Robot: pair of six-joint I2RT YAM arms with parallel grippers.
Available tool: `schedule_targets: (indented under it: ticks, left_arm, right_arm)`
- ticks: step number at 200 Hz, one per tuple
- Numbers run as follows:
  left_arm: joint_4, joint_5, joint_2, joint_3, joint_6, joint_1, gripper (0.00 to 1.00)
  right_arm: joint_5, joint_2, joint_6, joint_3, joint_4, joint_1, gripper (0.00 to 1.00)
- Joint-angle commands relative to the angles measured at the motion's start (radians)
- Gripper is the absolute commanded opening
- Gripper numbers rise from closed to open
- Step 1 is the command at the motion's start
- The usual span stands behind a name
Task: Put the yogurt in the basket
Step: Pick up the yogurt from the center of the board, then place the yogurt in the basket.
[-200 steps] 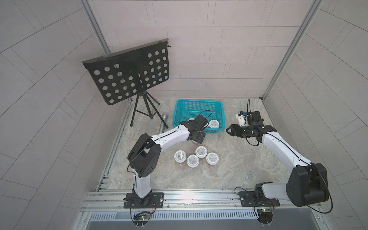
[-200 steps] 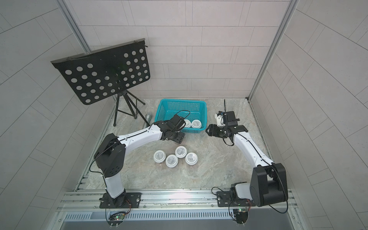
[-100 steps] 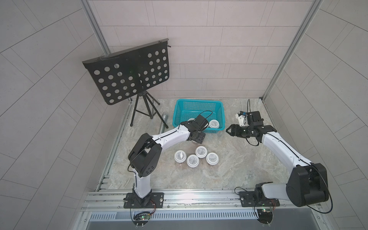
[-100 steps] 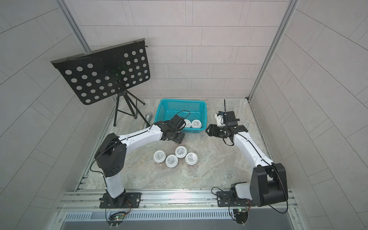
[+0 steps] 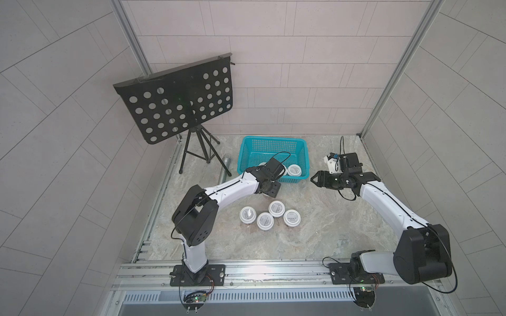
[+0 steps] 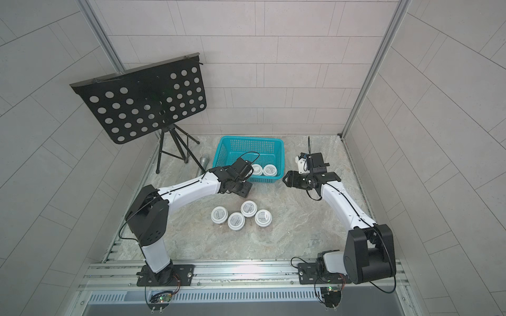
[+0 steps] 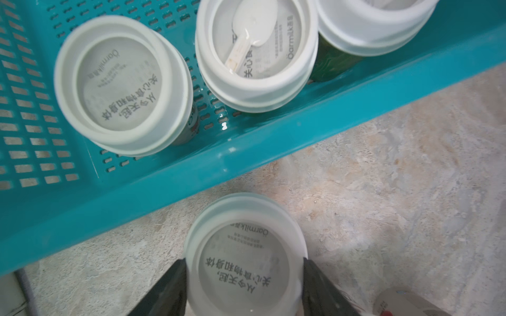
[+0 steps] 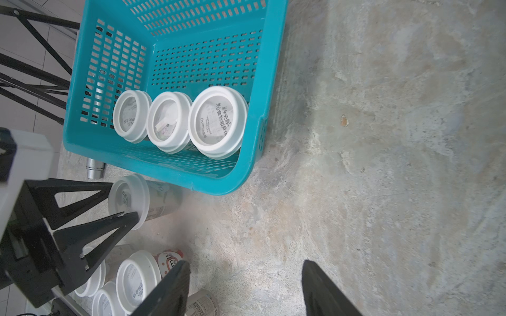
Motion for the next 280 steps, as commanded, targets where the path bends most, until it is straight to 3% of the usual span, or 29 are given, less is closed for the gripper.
schedule_targets:
  ticks: [1, 71, 114, 193, 237, 280]
  left_arm:
    - [-0.039, 0.03, -0.095, 0.024, 0.0, 0.004, 0.65]
    - [-0.048, 0.057, -0.226, 0.099, -0.022, 0.057, 0.65]
    - [0.017, -0.003, -0.284, 0.086, -0.07, 0.141, 0.66]
    - [0.037, -0.071, -0.248, 0.115, -0.074, 0.253, 0.65]
    - [0.034, -0.083, -0.192, 0.149, -0.041, 0.276, 0.65]
    - [0.026, -0.101, -0.128, 0.188, -0.023, 0.28, 0.65]
  right_arm:
    - [-0.006, -0.005, 0.006, 0.002, 0.004, -0.002, 0.69]
    - [-0.008, -0.006, 0.004, 0.012, -0.001, -0.002, 0.69]
    - [-0.013, 0.012, 0.005, 0.032, 0.01, -0.003, 0.69]
    - [0.039, 0.26, -0.023, 0.253, 0.004, -0.006, 0.58]
    - [0.019, 0.398, -0.052, 0.367, -0.053, -0.005, 0.58]
    - [0.003, 0.465, -0.07, 0.401, -0.075, 0.007, 0.51]
